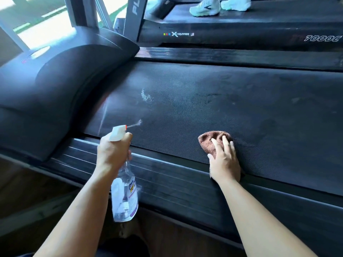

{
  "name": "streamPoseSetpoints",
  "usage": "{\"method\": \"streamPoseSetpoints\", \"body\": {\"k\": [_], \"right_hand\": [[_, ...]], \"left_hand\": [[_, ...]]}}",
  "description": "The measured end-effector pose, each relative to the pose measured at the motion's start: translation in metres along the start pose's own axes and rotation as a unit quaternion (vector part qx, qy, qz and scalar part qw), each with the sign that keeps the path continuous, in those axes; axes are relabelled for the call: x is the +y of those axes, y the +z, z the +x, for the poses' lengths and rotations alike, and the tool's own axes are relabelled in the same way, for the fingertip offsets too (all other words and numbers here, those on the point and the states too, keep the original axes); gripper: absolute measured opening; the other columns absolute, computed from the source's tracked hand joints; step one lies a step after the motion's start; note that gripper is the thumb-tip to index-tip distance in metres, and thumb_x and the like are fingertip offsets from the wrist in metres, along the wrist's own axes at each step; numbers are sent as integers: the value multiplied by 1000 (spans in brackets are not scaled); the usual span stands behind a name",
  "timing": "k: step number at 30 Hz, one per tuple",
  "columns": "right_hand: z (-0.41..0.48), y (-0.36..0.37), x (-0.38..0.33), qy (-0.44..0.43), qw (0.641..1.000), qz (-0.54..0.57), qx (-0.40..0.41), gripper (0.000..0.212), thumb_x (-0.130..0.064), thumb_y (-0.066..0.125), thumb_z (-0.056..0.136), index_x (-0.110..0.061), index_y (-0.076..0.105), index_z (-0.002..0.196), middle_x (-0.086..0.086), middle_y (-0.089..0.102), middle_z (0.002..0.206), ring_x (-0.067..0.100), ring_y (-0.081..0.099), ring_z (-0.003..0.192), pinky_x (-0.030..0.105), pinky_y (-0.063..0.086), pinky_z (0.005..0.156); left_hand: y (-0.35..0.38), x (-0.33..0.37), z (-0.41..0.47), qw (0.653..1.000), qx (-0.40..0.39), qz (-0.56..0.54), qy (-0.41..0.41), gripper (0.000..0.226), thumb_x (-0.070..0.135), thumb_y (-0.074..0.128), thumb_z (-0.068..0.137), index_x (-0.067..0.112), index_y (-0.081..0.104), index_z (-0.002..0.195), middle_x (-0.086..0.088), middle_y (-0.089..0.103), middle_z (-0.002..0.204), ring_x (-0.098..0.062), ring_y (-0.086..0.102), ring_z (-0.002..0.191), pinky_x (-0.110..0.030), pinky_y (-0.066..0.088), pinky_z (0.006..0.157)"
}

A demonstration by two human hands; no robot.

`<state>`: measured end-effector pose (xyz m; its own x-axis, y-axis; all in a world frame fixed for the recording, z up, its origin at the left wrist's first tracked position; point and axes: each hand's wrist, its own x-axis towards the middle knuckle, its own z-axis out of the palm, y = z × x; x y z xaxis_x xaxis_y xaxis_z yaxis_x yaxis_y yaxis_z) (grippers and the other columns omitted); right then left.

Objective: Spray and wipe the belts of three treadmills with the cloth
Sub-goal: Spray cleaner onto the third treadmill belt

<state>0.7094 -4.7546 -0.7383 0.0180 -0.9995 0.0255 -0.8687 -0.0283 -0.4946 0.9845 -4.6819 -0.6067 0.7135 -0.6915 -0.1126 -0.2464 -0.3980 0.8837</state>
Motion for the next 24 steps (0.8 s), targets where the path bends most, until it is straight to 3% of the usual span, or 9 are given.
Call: {"method": "streamPoseSetpoints", "body": {"k": [3,7,11,18,24], "right_hand": [[0,-1,2,-1,1000,14,6,58,-19,69,90,-26,48,144,3,28,161,30,24,148,39,27,117],[1,-6,2,-7,1000,13,4,59,-13,69,90,-23,48,144,7,31,160,30,27,146,41,34,113],[-3,-23,6,17,999,42,9,58,-12,65,92,-21,46,146,9,29,160,27,28,146,37,29,115],[-26,-74,45,58,997,49,25,56,-17,61,95,-25,43,148,2,25,162,23,30,145,36,32,113],[-64,-78,96,56,998,-13,23,56,-17,63,94,-22,45,146,6,29,160,26,31,145,37,33,113]], "left_hand": [[-4,-1,-6,1000,-11,2,-10,31,35,56,67,6,63,78,-3,59,59,-21,53,42,-43,55,62],[4,10,-14,998,-42,-29,33,23,26,59,69,7,62,82,-6,55,68,-18,47,40,-32,47,53],[21,28,-22,989,-96,-77,83,3,12,63,81,14,64,79,-6,54,77,-18,44,46,-27,44,50],[68,62,-42,965,-197,-134,107,8,9,64,85,9,64,77,-9,54,79,-14,45,48,-22,42,47],[100,74,-72,956,-246,-141,81,11,1,58,91,11,64,89,-7,56,74,-14,44,46,-23,43,46]]}}
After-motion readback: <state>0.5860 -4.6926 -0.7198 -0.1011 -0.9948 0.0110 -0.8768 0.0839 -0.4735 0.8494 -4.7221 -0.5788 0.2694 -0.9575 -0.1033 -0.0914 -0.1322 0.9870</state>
